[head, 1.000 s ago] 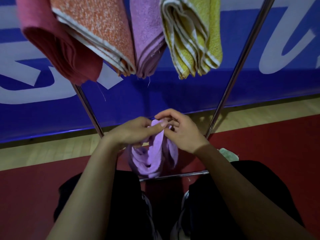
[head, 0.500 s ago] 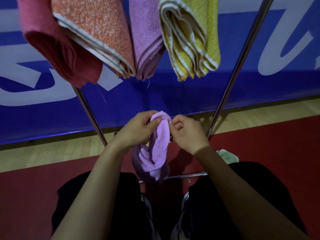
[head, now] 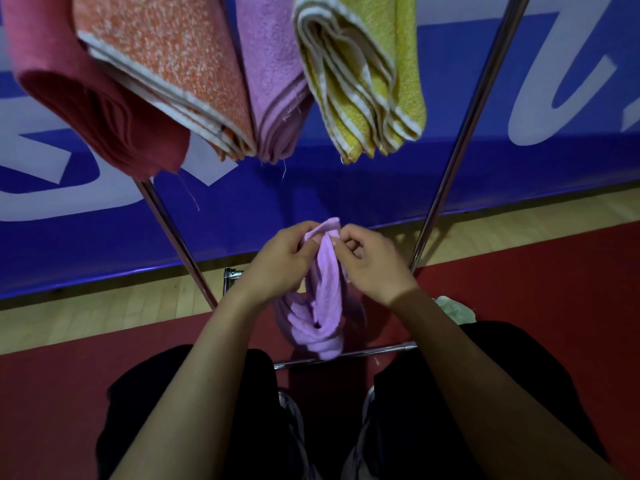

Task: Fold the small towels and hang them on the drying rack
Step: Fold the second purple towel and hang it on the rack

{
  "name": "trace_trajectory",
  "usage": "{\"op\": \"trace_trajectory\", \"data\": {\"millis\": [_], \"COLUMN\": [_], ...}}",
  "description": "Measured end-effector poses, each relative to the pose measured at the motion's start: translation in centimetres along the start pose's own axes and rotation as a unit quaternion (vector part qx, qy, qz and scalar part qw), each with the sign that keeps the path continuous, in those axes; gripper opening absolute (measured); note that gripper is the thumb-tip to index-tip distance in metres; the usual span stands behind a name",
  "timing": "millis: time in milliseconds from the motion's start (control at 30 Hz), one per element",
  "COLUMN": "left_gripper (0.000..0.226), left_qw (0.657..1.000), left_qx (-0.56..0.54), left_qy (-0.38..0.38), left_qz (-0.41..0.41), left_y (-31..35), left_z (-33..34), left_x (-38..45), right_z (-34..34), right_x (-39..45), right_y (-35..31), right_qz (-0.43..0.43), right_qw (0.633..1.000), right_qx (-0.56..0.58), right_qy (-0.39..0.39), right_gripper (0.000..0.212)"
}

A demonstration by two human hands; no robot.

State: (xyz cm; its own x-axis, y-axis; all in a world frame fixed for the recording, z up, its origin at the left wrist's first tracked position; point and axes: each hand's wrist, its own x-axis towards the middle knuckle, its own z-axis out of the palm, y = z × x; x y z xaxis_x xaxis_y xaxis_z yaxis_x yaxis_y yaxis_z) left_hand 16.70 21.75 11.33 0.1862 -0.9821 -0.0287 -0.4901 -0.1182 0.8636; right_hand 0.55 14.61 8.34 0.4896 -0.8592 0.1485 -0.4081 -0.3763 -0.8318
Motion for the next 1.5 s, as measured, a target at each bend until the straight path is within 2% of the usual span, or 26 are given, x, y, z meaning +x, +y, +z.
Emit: {"op": "trace_trajectory", "data": {"millis": [133,300,533,733,900,1067,1167,1233,1333,1500], "left_gripper": [0.024,0.020,0.022,0.022,0.015,0.028,0.033,0.047,0.075,0.086], "left_qw": [1.000,0.996,0.992,0.990,0.989,0.981,0.950,0.933,0.938,0.933], "left_qx": [0.021,0.072,0.071,0.072,0.073,0.138,0.260,0.315,0.293,0.282], "left_qy": [-0.008,-0.038,-0.057,-0.069,-0.096,-0.128,-0.170,-0.167,-0.153,-0.187], "left_qz": [-0.005,0.045,0.084,0.095,0.089,0.036,-0.014,-0.048,-0.101,-0.121], "left_y": [-0.4,-0.7,-0.6,-0.4,-0.8,-2.7,-3.2,-3.3,-2.6,-2.0], "left_z": [0.2,0.2,0.2,0.0,-1.0,-2.1,-2.4,-2.4,-2.7,-3.1], "left_x": [0.2,0.4,0.2,0.0,0.3,0.4,0.0,0.0,-0.2,-0.5], "right_z": [-0.5,-0.3,-0.5,-0.7,-1.0,-2.6,-3.8,-4.6,-5.3,-6.2], "right_x": [0.1,0.1,0.3,0.6,1.3,1.7,1.8,1.9,1.8,1.6], "right_y": [-0.1,-0.1,-0.2,0.7,1.3,2.7,3.5,4.1,4.8,5.7], "right_qz": [-0.044,-0.060,-0.016,-0.052,-0.062,0.013,0.032,0.037,0.041,0.036], "right_qw": [0.999,0.995,0.997,0.998,0.992,0.989,0.984,0.981,0.978,0.972], "right_qx": [0.012,0.013,0.032,-0.025,0.018,0.045,0.044,0.048,0.055,0.086], "right_qy": [0.029,0.079,0.075,0.041,0.107,0.137,0.170,0.185,0.198,0.214], "right_gripper": [0.018,0.015,0.012,0.012,0.014,0.020,0.024,0.025,0.016,0.014]}}
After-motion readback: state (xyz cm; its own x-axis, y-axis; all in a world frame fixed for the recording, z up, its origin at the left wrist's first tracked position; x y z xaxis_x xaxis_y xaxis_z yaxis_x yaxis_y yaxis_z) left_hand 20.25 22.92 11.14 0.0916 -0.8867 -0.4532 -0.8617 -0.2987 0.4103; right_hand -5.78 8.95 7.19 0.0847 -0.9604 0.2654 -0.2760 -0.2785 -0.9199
